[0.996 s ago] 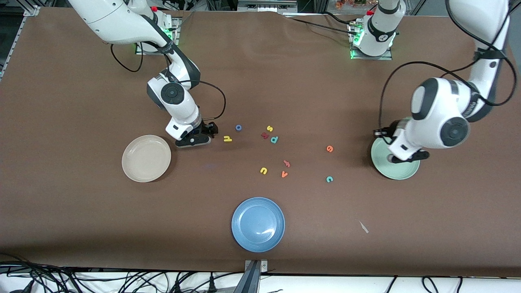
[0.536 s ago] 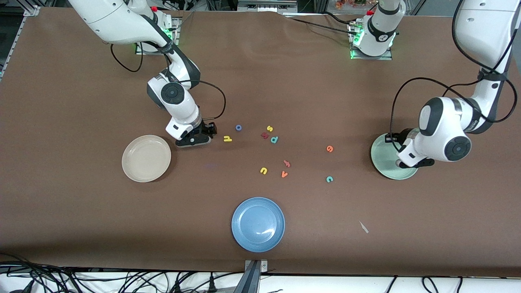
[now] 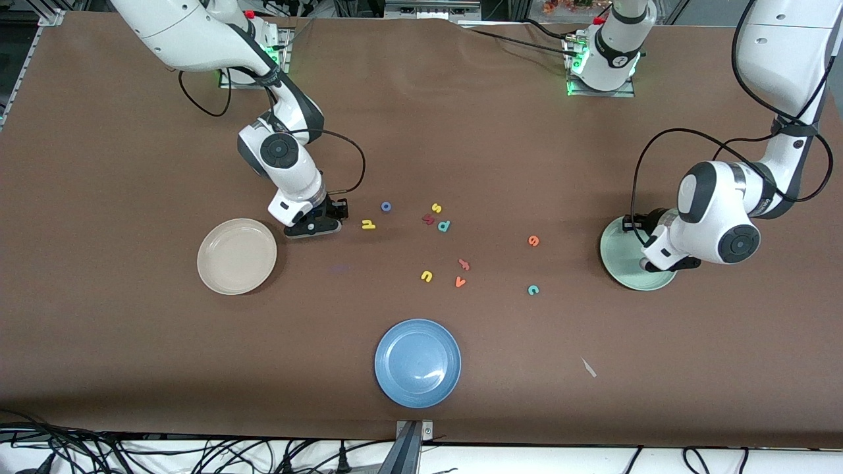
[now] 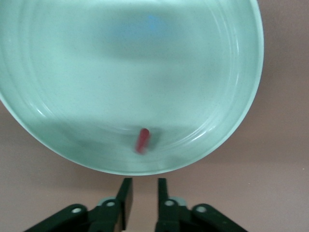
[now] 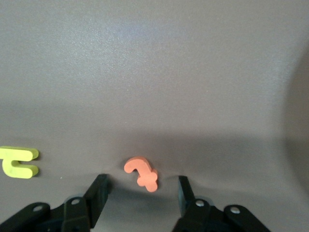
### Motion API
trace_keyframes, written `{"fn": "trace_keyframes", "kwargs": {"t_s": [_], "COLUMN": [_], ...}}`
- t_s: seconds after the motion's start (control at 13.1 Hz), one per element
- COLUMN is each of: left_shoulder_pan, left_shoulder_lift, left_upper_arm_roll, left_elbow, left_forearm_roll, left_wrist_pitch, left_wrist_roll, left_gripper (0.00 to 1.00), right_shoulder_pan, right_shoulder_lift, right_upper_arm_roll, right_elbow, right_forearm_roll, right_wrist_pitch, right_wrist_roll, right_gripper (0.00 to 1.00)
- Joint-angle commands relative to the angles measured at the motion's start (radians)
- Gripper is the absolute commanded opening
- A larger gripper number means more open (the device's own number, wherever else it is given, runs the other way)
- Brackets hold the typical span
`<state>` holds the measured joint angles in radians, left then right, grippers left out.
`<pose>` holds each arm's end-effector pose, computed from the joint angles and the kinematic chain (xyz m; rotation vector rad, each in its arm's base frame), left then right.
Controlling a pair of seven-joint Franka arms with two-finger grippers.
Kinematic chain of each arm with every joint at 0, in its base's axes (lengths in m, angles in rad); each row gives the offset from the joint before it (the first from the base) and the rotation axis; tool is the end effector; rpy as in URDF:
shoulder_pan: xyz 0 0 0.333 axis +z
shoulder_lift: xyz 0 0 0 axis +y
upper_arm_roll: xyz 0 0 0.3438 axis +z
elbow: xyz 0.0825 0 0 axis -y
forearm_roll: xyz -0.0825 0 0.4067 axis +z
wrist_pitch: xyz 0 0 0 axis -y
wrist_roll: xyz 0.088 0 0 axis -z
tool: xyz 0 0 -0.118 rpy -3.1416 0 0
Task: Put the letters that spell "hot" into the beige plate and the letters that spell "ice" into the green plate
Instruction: 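Lower the red piece onto the green plate and open the left gripper, then grasp the orange 3 with the right gripper and carry it to the beige plate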
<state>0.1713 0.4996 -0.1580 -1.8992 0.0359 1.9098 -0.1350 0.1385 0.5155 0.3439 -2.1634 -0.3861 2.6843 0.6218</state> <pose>0.5958 0.0129 0.2093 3.0256 0.1946 -0.7487 0.5155 0.2857 0.1649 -3.1099 -0.2469 -0.0872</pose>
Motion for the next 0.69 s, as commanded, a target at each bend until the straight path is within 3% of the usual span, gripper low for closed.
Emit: {"fn": "trace_keyframes", "kwargs": {"t_s": [0.0, 0.23, 0.46, 0.61], "left_shoulder_pan": [0.010, -0.007, -0.012, -0.013], "left_shoulder_lift": [-0.004, -0.007, -0.007, -0.007], "left_upper_arm_roll": [-0.011, -0.046, -0.130, -0.182], "left_elbow": [0.032, 0.087, 0.104, 0.104], "left_forearm_roll": [0.010, -0.063, -0.076, -0.086], "left_wrist_pitch": [-0.003, -0.008, 0.000, 0.040], "left_wrist_roll": [0.008, -0.105, -0.271, -0.381], "left_gripper": [1.00, 1.00, 0.93, 0.90], "right_shoulder_pan": [-0.002, -0.002, -0.004, -0.005], "right_shoulder_lift": [0.000, 0.000, 0.000, 0.000], "right_upper_arm_roll": [0.004, 0.004, 0.003, 0.001], "right_elbow": [-0.015, -0.010, -0.006, -0.006], "right_forearm_roll": [-0.024, -0.030, -0.034, -0.057], "right_wrist_pitch": [0.020, 0.020, 0.020, 0.020], "right_wrist_roll": [0.026, 0.026, 0.021, 0.021], "right_gripper": [0.60, 0.53, 0.49, 0.41]}}
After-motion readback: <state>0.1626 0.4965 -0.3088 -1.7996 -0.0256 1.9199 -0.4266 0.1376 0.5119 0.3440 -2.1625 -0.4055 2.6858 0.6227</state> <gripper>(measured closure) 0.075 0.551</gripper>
